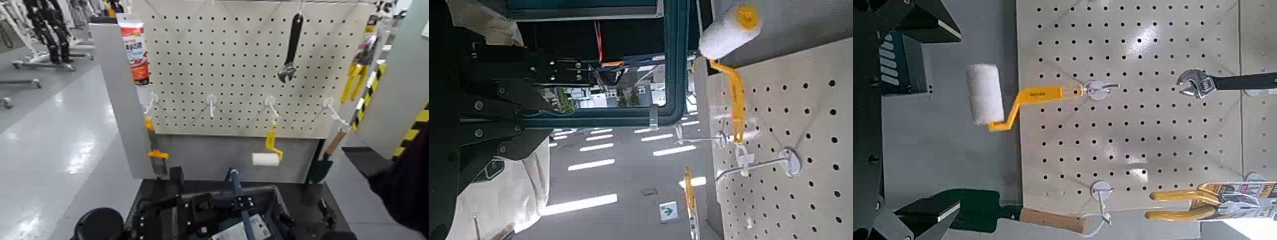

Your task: Grasp the handle of the crate.

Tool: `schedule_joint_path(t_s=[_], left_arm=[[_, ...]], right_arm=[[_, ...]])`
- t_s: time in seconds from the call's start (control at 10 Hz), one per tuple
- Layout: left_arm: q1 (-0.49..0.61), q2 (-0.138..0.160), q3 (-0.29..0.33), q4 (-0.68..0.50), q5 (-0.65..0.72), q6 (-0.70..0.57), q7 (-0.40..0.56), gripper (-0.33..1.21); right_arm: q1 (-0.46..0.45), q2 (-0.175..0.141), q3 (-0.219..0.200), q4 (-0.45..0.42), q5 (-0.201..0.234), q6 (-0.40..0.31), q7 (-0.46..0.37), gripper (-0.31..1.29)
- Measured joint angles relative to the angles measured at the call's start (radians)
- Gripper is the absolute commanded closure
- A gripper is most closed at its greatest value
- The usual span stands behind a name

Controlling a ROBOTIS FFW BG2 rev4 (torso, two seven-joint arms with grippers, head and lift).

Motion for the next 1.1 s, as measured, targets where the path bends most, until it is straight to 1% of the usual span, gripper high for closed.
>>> schedule_joint_path(t_s=[0.2, 0.4, 0.6, 0.9, 1.1], left_arm=[[0.030, 0.015, 0.006, -0.052, 0.035, 0.013, 0.036, 1.19], [0.047, 0.025, 0.012, -0.088, 0.052, 0.018, 0.051, 1.19], [0.066, 0.043, 0.026, -0.130, 0.072, 0.027, 0.081, 1.19], [0.085, 0.049, 0.044, -0.154, 0.086, 0.029, 0.093, 1.19], [0.088, 0.047, 0.050, -0.154, 0.086, 0.029, 0.093, 1.19]], right_arm=[[0.001, 0.000, -0.002, -0.001, 0.000, -0.001, 0.006, 0.13], [0.003, 0.000, -0.005, -0.003, -0.002, -0.001, 0.029, 0.13], [0.006, 0.003, -0.015, -0.005, -0.003, 0.000, 0.033, 0.13], [0.008, 0.006, -0.021, -0.007, 0.002, 0.000, 0.041, 0.13], [0.006, 0.008, -0.025, -0.009, 0.010, 0.004, 0.065, 0.13]])
